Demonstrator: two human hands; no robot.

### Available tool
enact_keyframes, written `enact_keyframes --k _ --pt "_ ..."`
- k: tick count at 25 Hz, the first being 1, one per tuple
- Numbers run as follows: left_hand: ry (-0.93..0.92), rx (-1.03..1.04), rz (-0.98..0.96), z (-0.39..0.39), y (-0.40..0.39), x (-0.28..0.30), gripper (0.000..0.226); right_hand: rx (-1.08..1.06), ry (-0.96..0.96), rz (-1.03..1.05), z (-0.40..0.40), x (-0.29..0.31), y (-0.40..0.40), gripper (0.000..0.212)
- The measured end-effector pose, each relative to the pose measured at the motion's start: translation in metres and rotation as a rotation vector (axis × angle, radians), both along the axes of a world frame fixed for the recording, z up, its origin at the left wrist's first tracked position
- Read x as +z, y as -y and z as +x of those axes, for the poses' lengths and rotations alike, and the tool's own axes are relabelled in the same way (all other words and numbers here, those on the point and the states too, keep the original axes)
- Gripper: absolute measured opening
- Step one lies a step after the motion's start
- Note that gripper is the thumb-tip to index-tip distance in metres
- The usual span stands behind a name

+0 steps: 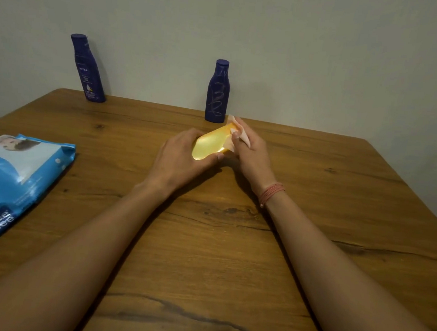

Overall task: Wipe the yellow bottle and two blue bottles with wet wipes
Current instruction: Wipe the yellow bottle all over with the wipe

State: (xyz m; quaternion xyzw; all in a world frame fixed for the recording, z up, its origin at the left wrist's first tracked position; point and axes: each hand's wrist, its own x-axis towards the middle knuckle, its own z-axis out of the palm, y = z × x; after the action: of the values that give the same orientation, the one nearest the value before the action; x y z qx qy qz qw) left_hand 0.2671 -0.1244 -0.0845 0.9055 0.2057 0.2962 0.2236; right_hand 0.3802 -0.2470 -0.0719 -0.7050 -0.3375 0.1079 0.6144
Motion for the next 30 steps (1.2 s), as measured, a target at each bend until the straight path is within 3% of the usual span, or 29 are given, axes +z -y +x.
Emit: enact_keyframes --k 4,13,22,27,30 --pt "0.023 0.056 -0.058 0.0 -0.004 -0.002 0.07 -0.064 0.172 0.007 0.0 -0.002 0.001 0.04" --pt "-0.05 -0.049 0.016 0.0 0.008 0.001 0.068 -0.079 0.124 -0.015 0.001 0.001 0.003 0.04" --pt "0.045 0.16 -0.064 -0.001 -0.002 0.002 0.056 0.053 0.674 -0.278 -0.024 -0.009 -0.012 0.051" --pt "-0.001 -0.024 0.029 0.004 0.016 0.001 0.064 -0.123 0.681 -0.377 -0.004 -0.005 -0.004 0.051" --pt "0.03 -0.018 -0.001 0.003 0.014 0.001 0.06 0.037 0.72 -0.396 -0.013 -0.006 -0.006 0.052"
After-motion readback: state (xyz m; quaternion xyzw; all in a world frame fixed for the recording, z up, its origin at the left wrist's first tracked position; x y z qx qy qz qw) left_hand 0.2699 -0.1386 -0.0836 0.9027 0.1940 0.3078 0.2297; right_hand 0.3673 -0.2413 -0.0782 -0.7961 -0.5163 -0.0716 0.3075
